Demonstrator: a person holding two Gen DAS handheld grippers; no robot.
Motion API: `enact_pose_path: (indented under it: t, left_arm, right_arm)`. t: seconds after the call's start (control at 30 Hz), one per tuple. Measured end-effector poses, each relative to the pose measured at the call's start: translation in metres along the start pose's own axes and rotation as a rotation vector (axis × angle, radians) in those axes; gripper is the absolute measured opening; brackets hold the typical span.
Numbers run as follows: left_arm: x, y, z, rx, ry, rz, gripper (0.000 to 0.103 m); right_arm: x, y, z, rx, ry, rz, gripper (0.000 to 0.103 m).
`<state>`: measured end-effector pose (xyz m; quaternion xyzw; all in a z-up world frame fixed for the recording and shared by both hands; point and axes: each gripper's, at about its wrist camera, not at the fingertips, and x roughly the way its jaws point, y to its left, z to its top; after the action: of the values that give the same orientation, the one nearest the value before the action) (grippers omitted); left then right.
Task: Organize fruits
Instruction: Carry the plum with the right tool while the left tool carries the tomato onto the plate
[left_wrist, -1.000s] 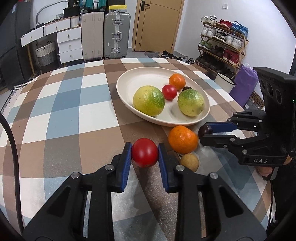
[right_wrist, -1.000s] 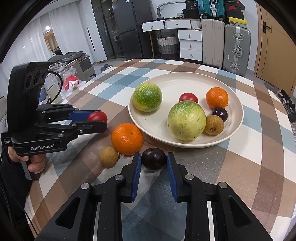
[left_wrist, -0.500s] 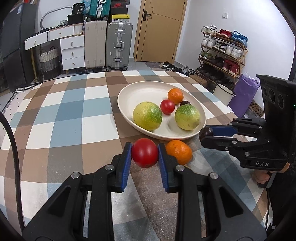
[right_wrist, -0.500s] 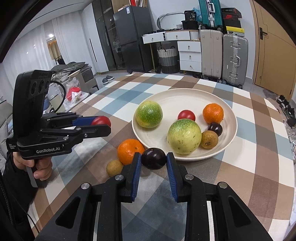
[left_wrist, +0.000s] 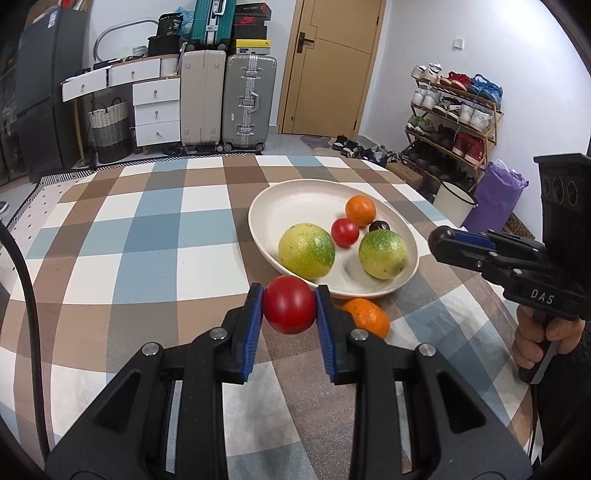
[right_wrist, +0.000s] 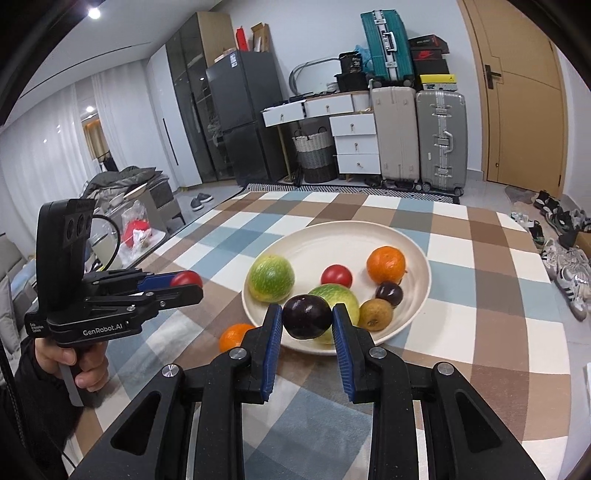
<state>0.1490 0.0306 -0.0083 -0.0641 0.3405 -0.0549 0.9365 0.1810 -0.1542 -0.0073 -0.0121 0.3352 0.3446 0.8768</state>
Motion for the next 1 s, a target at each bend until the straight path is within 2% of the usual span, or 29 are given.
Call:
enact_pose_path:
  t: [0.43,1.0]
  left_arm:
    - [-0.002,-0.006,0.021,-0.008,-0.063,0.029,0.025]
    - [0.024,-0.034,0.046,0.02,-0.085,0.005,0.025]
  right_arm:
    - [-0.006,-0.019,0.008,0.076,-0.036,-0.031,0.028]
    - [-0.003,-0.025,0.035,0.127,-0.049,-0.078,0.028]
